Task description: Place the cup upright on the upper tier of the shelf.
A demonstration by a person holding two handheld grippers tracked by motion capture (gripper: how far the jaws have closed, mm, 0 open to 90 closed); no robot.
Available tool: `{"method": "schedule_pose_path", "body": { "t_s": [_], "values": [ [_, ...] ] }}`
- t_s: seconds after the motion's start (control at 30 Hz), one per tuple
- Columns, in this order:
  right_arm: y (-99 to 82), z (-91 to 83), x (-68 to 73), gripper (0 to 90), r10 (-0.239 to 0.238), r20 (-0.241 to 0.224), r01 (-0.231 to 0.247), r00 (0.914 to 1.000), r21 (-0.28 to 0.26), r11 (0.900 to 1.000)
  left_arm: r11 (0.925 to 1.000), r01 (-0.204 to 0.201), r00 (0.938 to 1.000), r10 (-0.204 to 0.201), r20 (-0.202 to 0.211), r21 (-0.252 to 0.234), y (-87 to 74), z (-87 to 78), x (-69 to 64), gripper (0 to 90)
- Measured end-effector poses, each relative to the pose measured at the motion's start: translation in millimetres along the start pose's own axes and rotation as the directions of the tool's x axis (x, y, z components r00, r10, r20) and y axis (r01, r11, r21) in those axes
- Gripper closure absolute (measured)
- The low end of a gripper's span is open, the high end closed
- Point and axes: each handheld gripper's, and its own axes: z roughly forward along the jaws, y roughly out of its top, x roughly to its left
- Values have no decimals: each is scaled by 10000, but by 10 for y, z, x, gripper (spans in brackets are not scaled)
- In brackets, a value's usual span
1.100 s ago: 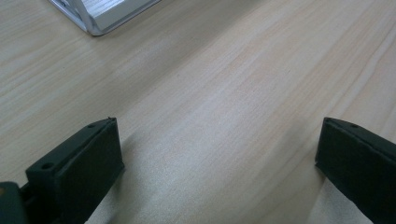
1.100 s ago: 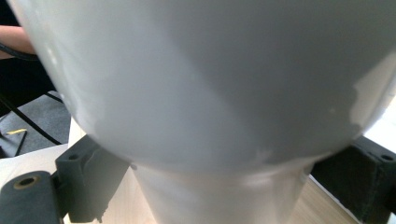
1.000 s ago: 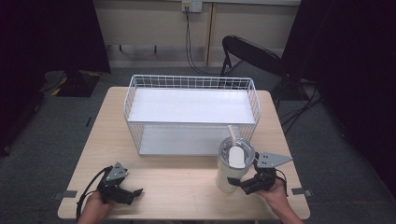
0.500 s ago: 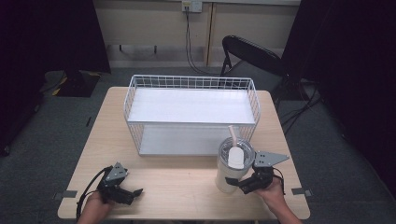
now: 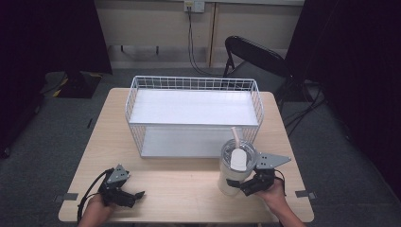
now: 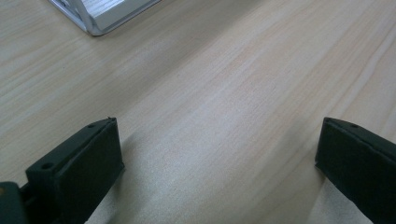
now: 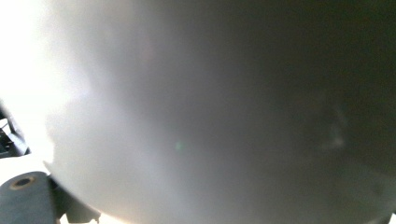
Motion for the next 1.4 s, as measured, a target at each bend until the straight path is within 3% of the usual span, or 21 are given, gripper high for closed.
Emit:
{"method": "schedule_pose_path", "body": {
  "t_s": [0.17,0.43,0.7,0.93,1.13,1.4],
  "values": [
    [-31,-7,41,99,-110,337,122,9994,-368,9992,10000,-1,10000,1,2,-1,0,0,0,0],
    [2,-60,38,101,85,382,-64,9992,-566,9984,10000,6,10000,-6,6,-4,0,0,1,0],
    [196,-96,43,101,78,409,-46,9991,-769,9970,10000,5,10000,-5,3,-7,0,0,1,0],
    [386,-100,26,101,-95,475,122,9988,-564,9983,10000,8,10000,-8,6,-6,0,0,1,0],
    [573,-107,9,101,-141,379,170,9992,-791,9967,10000,7,10000,-7,5,-7,0,0,1,0],
    [745,-95,-24,101,-248,307,266,9992,-614,9978,10000,17,10000,-17,-3,-7,-1,0,0,0]
  ]
}}
